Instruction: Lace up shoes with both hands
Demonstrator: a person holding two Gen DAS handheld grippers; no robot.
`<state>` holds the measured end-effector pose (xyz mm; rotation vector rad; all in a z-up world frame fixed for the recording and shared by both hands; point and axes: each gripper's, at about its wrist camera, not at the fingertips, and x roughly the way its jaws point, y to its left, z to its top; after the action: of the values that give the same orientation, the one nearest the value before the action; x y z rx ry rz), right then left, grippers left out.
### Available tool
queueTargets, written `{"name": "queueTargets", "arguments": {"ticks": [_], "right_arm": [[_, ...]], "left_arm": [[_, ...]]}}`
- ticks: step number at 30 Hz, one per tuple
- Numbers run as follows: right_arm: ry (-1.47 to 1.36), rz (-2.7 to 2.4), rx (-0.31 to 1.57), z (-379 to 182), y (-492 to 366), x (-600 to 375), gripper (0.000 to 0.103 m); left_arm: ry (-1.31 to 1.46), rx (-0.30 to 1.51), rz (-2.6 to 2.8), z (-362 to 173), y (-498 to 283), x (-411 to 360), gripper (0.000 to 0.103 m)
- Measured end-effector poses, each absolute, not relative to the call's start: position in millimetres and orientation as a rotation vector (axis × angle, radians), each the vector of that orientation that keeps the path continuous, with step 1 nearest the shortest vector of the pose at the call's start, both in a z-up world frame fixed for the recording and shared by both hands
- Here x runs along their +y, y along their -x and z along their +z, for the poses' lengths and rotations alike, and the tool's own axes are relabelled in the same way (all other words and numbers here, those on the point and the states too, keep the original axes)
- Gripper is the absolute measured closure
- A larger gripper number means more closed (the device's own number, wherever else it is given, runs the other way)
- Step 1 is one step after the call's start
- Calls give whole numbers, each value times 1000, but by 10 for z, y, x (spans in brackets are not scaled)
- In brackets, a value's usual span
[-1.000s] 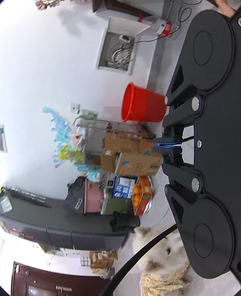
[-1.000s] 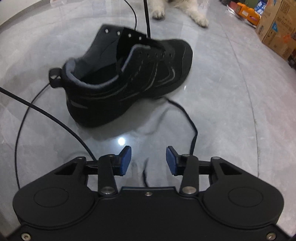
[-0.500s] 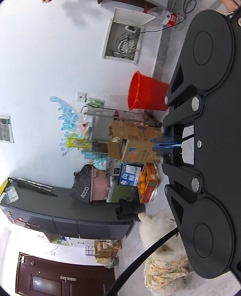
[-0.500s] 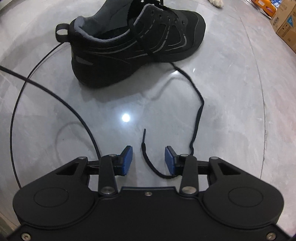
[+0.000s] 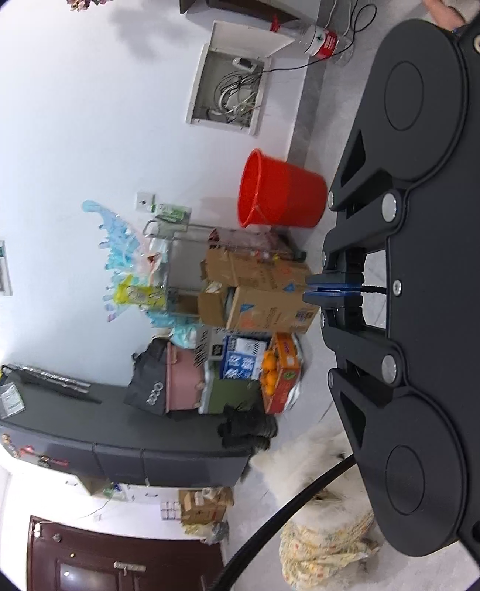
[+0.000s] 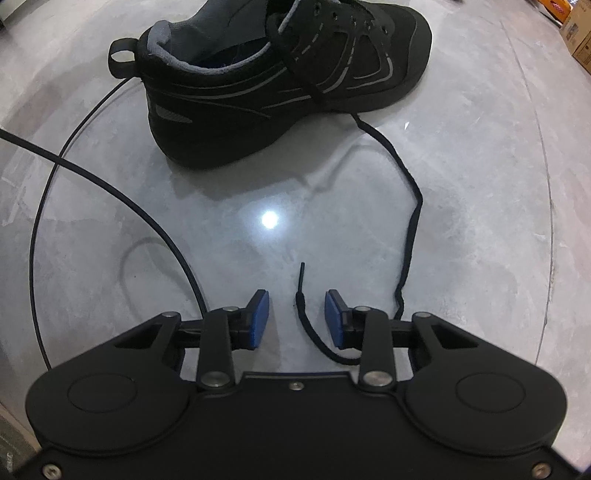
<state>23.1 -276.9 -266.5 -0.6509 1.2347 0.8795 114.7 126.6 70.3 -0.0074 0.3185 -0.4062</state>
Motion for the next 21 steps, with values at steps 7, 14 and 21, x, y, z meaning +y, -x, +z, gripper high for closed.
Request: {"name": "queueTargets", "arguments": {"ticks": [7,14,21], "right_arm": [[687,893,1273,-2710,-326,-2657,101],[687,887,1273,-2714,-319,-2636,101],[616,857,1210,-2658,-291,-2699,102]], "left_arm": [[-73,221,-395,589,-1033,1163,0],[-116,265,-438,429,-1017,1023,0],[-193,306,-493,178,-969,815,0]]}}
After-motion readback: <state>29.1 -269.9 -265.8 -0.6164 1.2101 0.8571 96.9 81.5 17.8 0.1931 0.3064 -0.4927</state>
